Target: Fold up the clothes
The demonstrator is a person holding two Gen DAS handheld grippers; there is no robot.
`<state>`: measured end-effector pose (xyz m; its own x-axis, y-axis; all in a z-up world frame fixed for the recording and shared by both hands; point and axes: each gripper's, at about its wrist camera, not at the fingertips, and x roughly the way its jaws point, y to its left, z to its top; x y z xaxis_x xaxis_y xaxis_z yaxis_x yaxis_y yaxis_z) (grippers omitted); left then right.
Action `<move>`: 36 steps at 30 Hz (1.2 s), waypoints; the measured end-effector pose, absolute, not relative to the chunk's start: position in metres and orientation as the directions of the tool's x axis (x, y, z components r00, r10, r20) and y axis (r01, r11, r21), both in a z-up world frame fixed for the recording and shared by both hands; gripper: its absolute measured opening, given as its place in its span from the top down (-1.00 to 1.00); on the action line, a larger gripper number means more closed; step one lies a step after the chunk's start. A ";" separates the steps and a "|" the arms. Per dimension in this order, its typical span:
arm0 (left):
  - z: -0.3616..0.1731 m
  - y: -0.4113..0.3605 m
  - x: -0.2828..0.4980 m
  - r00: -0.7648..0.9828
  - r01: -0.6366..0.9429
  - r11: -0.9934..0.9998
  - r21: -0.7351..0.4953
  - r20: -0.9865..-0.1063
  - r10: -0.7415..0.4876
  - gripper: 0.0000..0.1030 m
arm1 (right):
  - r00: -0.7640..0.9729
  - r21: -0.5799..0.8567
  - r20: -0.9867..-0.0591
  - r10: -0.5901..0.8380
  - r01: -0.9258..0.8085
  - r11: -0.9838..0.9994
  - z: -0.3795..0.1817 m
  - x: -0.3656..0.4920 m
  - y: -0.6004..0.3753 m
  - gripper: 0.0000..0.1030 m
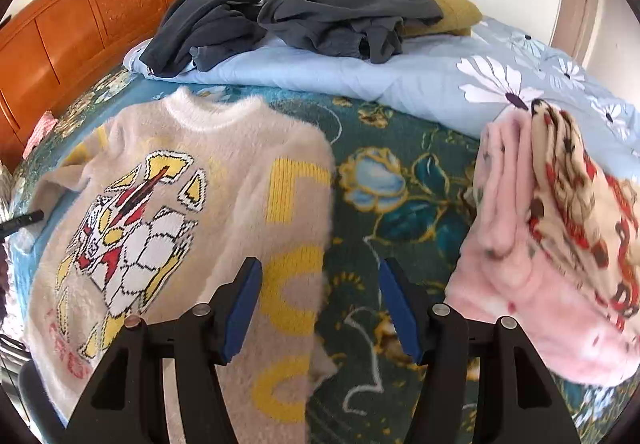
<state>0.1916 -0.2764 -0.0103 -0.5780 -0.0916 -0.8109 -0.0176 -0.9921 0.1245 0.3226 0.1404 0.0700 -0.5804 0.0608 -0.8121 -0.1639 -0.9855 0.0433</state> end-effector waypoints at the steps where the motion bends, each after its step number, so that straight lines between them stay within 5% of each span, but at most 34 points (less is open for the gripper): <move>1: -0.009 -0.272 0.194 -0.589 -0.025 -0.987 0.161 -0.800 -0.116 -0.21 | -0.579 0.042 -0.813 0.062 -0.165 -0.985 0.070 0.324 0.139 -0.21; 3: -0.007 -0.267 0.195 -0.603 -0.028 -0.980 0.195 -0.786 -0.139 -0.15 | -0.578 0.039 -0.813 0.065 -0.165 -0.986 0.070 0.325 0.138 -0.21; 6: -0.006 -0.269 0.194 -0.612 -0.016 -0.982 0.188 -0.779 -0.139 0.34 | -0.579 0.043 -0.813 0.064 -0.170 -0.985 0.071 0.326 0.137 -0.21; 15: 0.005 -0.275 0.180 -0.665 0.019 -0.968 0.249 -0.720 -0.199 0.73 | -0.573 0.108 -0.819 0.020 -0.187 -0.976 0.069 0.328 0.141 -0.21; 25: 0.031 -0.282 0.128 -0.754 0.048 -0.853 0.520 -0.541 -0.372 0.74 | -0.563 0.098 -0.826 0.035 -0.205 -0.974 0.067 0.330 0.144 -0.21; 33: -0.015 -0.307 0.114 -0.641 -0.001 -0.917 0.399 -0.704 -0.306 0.63 | -0.540 0.112 -0.841 0.038 -0.241 -0.964 0.064 0.339 0.153 -0.21; 36: -0.021 -0.309 0.126 -0.605 -0.057 -0.945 0.323 -0.764 -0.225 0.17 | -0.537 0.106 -0.843 0.045 -0.246 -0.963 0.067 0.344 0.153 -0.21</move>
